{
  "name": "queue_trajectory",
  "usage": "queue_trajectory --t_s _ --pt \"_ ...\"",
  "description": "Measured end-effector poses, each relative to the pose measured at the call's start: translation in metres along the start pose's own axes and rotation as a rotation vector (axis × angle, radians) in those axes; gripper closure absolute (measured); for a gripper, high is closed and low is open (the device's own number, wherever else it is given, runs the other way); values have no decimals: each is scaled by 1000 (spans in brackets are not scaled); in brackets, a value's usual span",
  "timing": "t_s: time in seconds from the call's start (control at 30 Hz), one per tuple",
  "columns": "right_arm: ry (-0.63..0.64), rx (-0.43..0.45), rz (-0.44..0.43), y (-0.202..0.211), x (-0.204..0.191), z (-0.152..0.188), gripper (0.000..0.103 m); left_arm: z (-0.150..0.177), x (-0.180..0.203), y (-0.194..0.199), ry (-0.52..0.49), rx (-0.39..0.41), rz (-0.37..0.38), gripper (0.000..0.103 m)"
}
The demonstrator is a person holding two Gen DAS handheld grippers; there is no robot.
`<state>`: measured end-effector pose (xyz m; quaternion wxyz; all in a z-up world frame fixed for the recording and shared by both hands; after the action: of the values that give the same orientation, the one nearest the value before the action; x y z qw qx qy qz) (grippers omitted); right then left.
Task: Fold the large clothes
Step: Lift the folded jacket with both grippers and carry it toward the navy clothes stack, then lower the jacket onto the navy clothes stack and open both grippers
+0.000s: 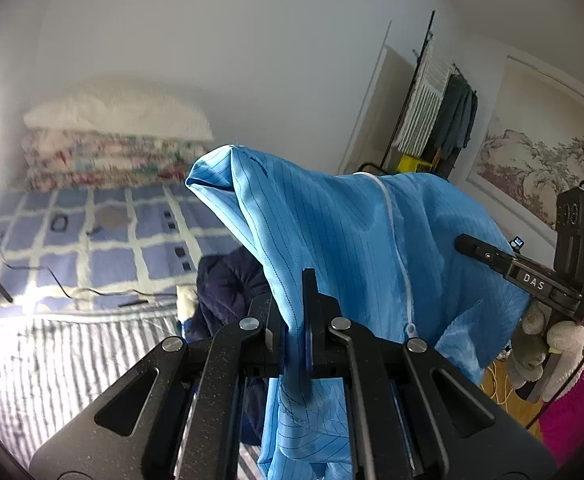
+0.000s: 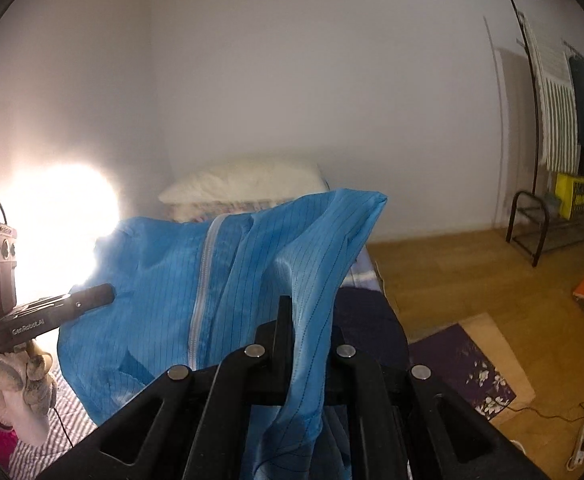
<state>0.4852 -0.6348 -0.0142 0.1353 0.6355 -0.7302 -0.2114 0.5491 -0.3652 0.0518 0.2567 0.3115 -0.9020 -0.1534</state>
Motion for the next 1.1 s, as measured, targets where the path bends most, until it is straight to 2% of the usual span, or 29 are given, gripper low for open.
queue_trajectory --t_s 0.2,0.27,0.4,0.57,0.7,0.77,0.8,0.87,0.93,0.97,1.1 --pt "15 -111 34 -70 22 35 99 33 -40 -67 81 -79 -8 99" --pt "18 -146 61 -93 32 45 99 44 -53 -89 81 -104 -36 99" --pt "-26 -202 98 -139 61 65 98 63 -78 -120 104 -136 -66 99" --pt "-12 -246 112 -172 68 90 96 82 -91 -140 115 -161 -63 98" --pt "-42 -271 121 -185 73 104 94 93 -97 -151 133 -169 -56 95" --pt "-40 -264 137 -185 74 105 93 94 -90 -150 91 -167 -94 95" --pt "-48 -262 143 -182 76 104 90 93 -87 -148 71 -163 -115 92" --pt "-66 -253 146 -174 78 101 68 91 -83 -138 77 -150 -133 89" --pt "-86 -221 146 -160 78 97 56 87 -82 -125 91 -139 -148 84" --pt "-96 -203 143 -151 78 95 54 86 -80 -116 93 -130 -155 84" --pt "-89 -175 161 -117 68 89 54 78 -67 -77 82 -85 -166 84"
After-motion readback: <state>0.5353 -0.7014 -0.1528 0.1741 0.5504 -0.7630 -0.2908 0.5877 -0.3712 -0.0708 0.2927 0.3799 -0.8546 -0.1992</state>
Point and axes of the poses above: each gripper's, at about its wrist camera, not at the fingertips, and y roughly against the way its jaws point, x to its right, z to its underside, the point moved 3 cm from there along -y, roughly the way its jaws point, and after that the axes turned 9 degrees about z, right-handed, at the moved point
